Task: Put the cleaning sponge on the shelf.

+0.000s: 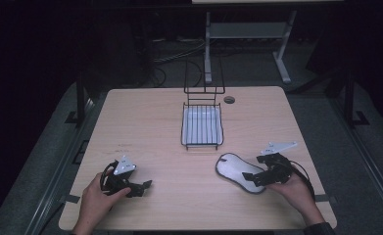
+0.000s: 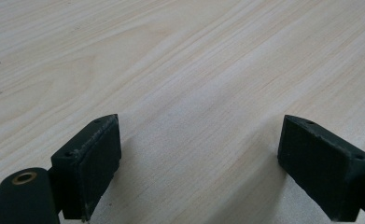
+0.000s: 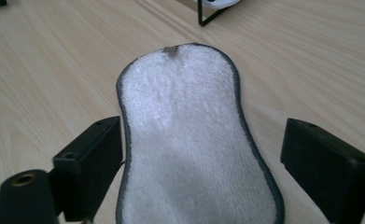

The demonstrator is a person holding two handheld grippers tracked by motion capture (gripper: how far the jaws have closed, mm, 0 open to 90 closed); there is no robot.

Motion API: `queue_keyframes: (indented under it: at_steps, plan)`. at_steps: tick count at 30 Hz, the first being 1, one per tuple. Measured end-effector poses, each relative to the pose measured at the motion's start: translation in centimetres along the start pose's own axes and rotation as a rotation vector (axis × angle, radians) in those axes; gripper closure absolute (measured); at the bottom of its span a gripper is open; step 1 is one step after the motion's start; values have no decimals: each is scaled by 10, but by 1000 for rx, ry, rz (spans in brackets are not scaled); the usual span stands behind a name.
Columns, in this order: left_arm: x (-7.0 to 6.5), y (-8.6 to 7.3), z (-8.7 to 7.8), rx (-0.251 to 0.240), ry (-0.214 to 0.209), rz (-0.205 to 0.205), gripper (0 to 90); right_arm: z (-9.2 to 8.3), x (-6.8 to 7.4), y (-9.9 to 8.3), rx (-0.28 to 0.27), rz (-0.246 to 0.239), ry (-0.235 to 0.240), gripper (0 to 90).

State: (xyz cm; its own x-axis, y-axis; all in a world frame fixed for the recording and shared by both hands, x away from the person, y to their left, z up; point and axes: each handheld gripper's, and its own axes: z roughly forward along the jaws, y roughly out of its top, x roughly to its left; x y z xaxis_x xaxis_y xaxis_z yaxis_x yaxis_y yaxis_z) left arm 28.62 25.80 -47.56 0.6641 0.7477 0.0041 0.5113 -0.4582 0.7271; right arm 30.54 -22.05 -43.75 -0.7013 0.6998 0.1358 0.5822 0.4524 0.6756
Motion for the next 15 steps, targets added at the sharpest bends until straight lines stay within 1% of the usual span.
queue_keyframes:
  at_steps: [2,3,6,13,15]
  plan:
    - [0,0,0,0,0,-1,127,5,1,2,19,-8,2,89]
    - [0,0,0,0,0,-1,127,7,1,4,22,-17,4,89]
    - [0,0,0,0,0,-1,127,12,2,8,29,-24,10,88]
    - [0,0,0,2,0,-1,127,25,-3,11,57,-49,-6,89]
    - [0,0,0,2,0,0,127,29,-5,11,65,-46,-12,89]
